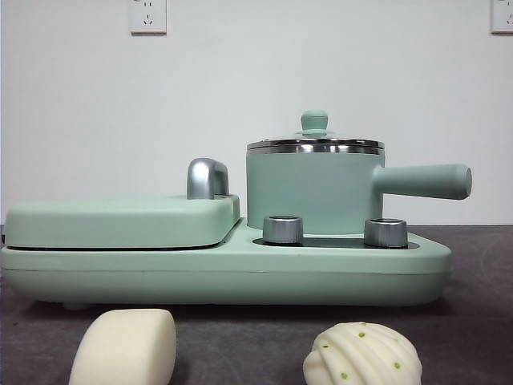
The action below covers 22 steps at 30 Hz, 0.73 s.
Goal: Put the buns in a small steamer
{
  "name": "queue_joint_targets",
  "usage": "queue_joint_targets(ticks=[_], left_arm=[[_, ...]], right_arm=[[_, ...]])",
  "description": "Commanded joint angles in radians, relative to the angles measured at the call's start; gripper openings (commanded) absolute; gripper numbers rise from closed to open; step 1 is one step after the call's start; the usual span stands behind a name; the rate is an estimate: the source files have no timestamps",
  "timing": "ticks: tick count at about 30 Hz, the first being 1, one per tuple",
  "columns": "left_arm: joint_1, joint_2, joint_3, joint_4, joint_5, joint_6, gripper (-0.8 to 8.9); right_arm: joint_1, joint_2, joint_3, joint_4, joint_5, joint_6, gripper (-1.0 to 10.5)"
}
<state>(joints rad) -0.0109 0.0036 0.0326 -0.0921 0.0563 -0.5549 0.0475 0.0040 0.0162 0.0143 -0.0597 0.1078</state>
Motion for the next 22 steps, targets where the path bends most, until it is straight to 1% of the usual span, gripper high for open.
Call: queue_joint_targets(ticks=[1,4,5,10,13,16,19,22], left_arm=[[-0.001,0.000,-0.019,0.040,0.004,-0.153,0.16],[-0.001,0.000,-0.019,0.088,0.004,-0.156,0.16],[-0.001,0.000,-0.019,0.107,0.004,-0.156,0.16],[-0.001,0.000,-0.018,0.254,0.008,-0.156,0.15],[-0.001,0.000,-0.008,0.298,0.021,-0.153,0.15],[-0.001,0.002,0.019,0.291,0.045,-0.153,0.15],[-0.003,0.010,0.068,0.259,0.056,-0.151,0.16],[-0.003,0.037,0.151,0.179,0.056,-0.110,0.16]], right_arm=[[0.002,0.000,-0.003,0.006,0.008,0.181,0.2],[0.003,0.000,-0.002,0.008,0.005,0.260,0.2],[0.003,0.000,-0.001,0.009,0.002,0.268,0.2],[0.003,0.000,0.027,0.046,-0.004,0.270,0.2],[0.003,0.000,0.071,0.060,-0.008,0.270,0.1],[0.003,0.001,0.130,0.048,-0.021,0.270,0.1],[0.003,0.022,0.208,0.003,-0.022,0.270,0.1],[0.003,0.063,0.301,-0.066,-0.032,0.266,0.1]])
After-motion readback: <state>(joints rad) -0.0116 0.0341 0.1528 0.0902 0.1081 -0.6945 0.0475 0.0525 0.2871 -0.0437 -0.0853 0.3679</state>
